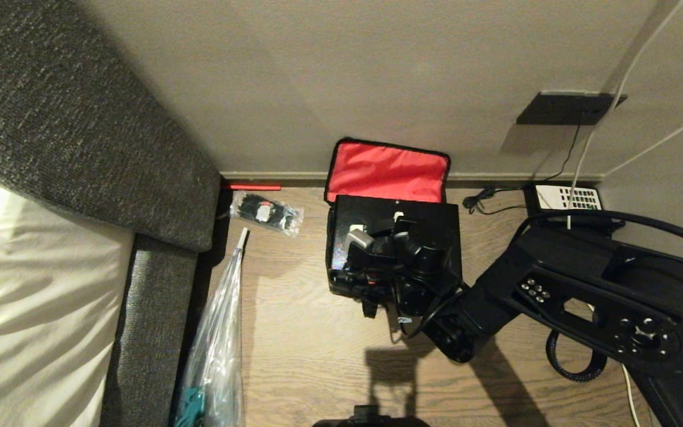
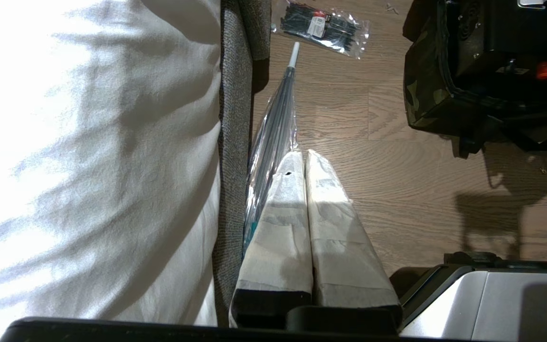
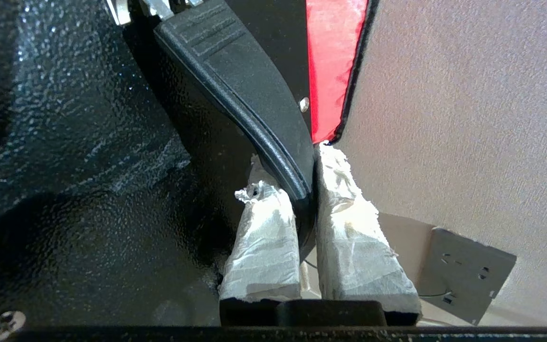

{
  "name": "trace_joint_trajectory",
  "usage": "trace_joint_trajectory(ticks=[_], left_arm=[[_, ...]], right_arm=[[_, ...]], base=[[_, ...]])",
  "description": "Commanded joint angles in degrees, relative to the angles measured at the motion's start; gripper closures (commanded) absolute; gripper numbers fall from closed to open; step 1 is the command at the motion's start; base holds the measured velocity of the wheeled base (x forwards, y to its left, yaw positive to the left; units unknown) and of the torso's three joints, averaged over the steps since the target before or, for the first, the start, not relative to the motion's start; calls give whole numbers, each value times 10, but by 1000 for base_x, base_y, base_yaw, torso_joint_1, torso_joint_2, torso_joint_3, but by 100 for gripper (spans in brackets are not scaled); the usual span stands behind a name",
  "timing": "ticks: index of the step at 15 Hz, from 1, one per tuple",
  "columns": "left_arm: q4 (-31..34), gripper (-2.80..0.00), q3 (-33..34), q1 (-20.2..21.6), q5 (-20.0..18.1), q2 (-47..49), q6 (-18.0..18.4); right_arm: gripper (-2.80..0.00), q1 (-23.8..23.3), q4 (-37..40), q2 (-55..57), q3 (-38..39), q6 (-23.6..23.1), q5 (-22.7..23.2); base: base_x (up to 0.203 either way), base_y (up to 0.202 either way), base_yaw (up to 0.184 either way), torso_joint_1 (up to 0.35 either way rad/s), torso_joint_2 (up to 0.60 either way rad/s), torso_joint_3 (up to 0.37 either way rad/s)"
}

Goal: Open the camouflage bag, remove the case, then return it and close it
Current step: Place the black box back

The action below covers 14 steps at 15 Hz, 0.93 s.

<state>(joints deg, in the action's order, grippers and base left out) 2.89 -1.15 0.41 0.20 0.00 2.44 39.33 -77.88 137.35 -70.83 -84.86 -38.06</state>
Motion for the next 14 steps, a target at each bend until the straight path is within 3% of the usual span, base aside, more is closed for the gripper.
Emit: trace_joint_trajectory(ticks=[1, 14], left_arm=[[0, 0, 0, 0, 1, 0, 0], [0, 0, 0, 0, 0, 0, 0]], right_arm=[[0, 0, -7, 25, -10, -2, -2], [0, -28, -10, 100, -50, 51, -2]], base=[[0, 0, 0, 0, 0, 0], [0, 0, 0, 0, 0, 0]])
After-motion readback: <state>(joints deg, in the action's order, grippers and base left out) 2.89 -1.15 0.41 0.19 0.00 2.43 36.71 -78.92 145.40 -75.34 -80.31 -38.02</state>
